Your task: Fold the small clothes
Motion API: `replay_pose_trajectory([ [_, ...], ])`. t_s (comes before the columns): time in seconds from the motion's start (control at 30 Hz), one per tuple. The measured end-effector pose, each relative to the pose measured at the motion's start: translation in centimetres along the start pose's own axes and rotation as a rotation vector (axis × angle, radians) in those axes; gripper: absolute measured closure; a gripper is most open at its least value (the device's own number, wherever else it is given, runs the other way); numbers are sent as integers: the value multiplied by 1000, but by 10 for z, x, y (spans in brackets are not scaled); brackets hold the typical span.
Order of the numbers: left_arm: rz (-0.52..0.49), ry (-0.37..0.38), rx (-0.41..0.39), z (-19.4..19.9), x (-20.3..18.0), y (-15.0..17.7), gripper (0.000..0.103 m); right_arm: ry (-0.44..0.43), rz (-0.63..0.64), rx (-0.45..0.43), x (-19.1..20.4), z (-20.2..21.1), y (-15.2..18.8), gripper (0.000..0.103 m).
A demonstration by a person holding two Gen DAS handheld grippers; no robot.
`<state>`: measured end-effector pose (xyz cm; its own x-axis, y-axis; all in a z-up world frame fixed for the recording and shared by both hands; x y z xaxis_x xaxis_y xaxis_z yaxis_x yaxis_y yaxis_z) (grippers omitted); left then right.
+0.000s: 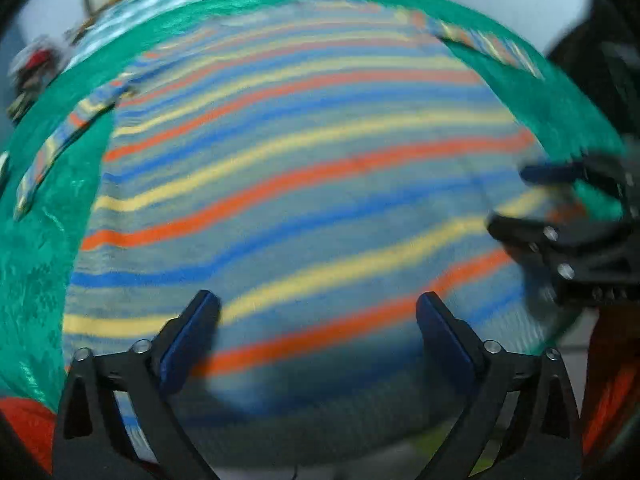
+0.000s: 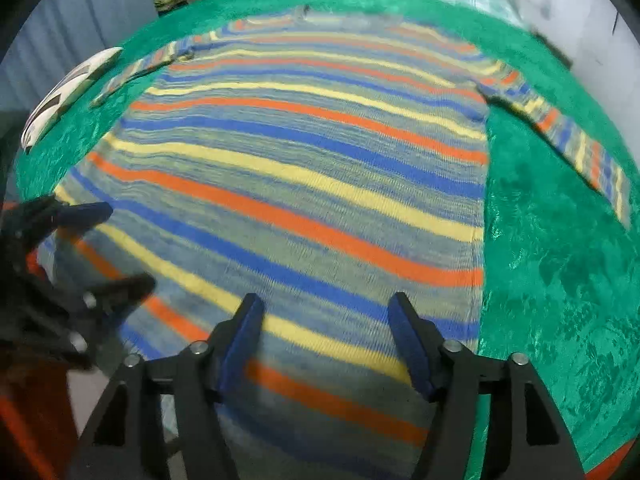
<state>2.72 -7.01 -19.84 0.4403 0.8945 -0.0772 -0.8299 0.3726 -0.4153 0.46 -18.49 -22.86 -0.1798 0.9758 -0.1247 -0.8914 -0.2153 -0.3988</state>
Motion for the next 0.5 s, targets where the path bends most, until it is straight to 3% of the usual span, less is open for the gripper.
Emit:
replay_pose_trajectory([
  [0.27,41,28,61,13,3,5,4,-12,-12,15,3,2,9,25],
  [0.37,70,51,-34,39,3,6,5,-17,-18,22,1,5,16,19],
  [0.5,66,16,-186,73,10,-17,4,-41,-50,36,-5,13,19,18],
])
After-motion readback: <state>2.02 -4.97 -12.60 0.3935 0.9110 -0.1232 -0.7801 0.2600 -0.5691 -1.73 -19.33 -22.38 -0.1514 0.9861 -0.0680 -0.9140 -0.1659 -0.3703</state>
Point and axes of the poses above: each gripper's, at about its wrist camera, not at the fingertips, and z roughly against the way its jaws point, x to its left, y to its underside, the point moved 5 cm from there along -z, roughly the way its jaws point, and after that the axes turned 7 degrees about y, right-handed, at the moved point
